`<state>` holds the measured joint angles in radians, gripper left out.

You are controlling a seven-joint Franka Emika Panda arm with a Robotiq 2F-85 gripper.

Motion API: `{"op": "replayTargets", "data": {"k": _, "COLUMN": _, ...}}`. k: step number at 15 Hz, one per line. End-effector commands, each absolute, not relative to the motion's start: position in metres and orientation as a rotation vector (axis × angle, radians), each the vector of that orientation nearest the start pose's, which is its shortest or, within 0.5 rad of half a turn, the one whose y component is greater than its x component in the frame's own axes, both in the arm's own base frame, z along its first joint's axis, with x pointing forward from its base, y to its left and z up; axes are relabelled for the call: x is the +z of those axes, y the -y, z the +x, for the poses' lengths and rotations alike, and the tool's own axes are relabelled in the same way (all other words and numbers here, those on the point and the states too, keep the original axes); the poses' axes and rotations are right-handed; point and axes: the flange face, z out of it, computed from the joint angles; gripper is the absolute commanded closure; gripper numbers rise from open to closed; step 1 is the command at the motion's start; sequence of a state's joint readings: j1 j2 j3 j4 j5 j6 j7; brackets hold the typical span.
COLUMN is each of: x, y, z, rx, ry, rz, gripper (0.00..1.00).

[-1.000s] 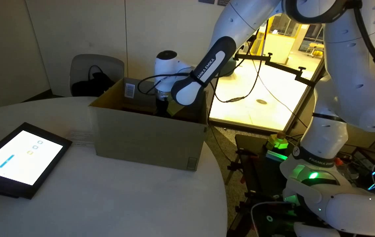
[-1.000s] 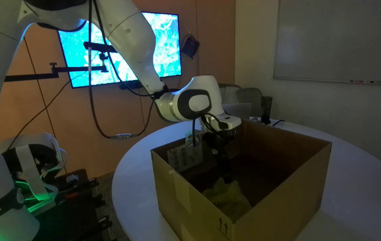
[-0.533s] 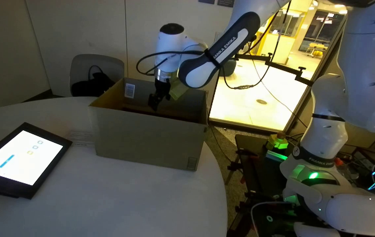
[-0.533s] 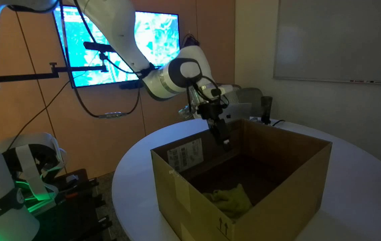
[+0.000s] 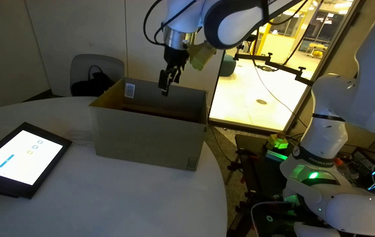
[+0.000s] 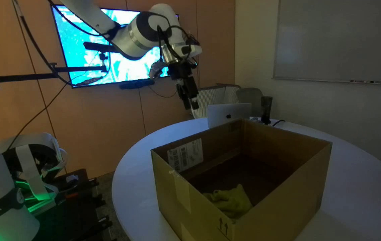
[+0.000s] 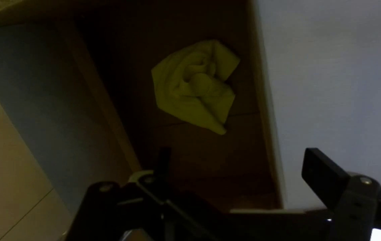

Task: Put the marker on the cloth, then fold the cloth and put it in the box

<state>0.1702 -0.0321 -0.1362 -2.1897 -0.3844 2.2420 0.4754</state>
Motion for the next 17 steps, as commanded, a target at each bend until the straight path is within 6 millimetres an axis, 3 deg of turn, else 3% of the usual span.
{"op": "replayTargets", "data": {"k": 1, "x": 0.458, "y": -0.050, "z": 0.496, "rx": -0.094, "ry": -0.240, "rz": -3.330, "gripper": 0.00}}
{"op": "replayTargets", "data": {"k": 4, "x": 0.494, "y": -0.079, "z": 0.466, "rx": 0.060, "ry": -0.198, "rz": -3.305, "gripper": 0.00}}
{"op": "replayTargets", "data": {"k": 8, "x": 0.533, "y": -0.096, "z": 0.433, "rx": 0.144, "ry": -0.166, "rz": -3.270, "gripper": 0.00}}
{"op": "replayTargets", "data": {"k": 13, "x": 0.557, "y": -0.092, "z": 0.411, "rx": 0.065, "ry": -0.053, "rz": -3.257, "gripper": 0.00}}
{"op": "replayTargets", "data": {"k": 14, "x": 0.545, "y": -0.098, "z": 0.421, "rx": 0.096, "ry": -0.107, "rz": -3.279, "gripper": 0.00}}
{"op": "replayTargets", "data": {"k": 17, "x": 0.552, "y": -0.094, "z": 0.415, "rx": 0.072, "ry": -0.076, "rz": -3.277, "gripper": 0.00}}
